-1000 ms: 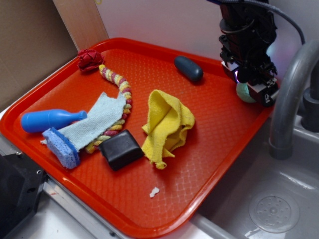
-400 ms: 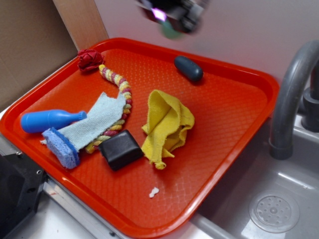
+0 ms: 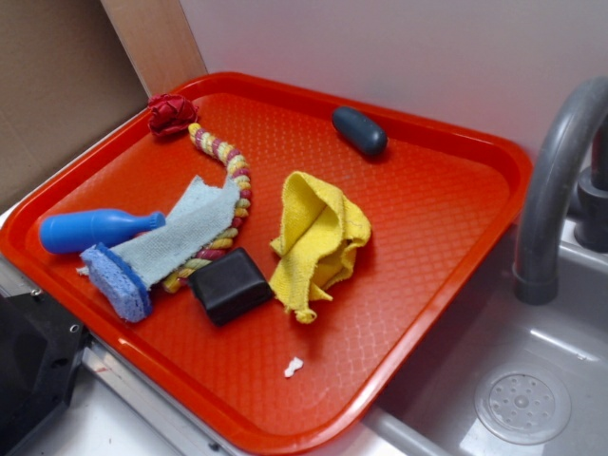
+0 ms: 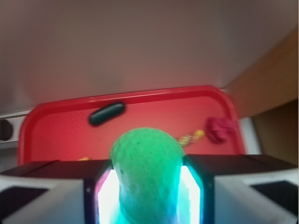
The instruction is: Grab the green ball.
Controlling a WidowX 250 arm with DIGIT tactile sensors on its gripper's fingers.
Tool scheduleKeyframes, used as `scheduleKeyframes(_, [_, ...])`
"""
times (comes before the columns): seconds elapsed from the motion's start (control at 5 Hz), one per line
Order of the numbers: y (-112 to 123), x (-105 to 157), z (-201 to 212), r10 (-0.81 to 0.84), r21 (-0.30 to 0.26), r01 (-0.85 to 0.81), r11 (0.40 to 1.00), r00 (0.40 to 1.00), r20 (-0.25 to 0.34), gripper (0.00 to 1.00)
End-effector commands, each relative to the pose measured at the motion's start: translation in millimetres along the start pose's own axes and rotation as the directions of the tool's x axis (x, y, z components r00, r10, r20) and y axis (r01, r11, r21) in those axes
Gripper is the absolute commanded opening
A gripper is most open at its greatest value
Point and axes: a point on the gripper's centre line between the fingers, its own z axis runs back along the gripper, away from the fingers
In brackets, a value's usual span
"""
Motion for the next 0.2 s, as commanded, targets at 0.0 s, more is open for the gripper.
scheduleKeyframes(0.0, [-11.4, -2.0, 30.9, 0.013, -0.024, -0.012, 1.000, 0.999, 0.043, 0.00])
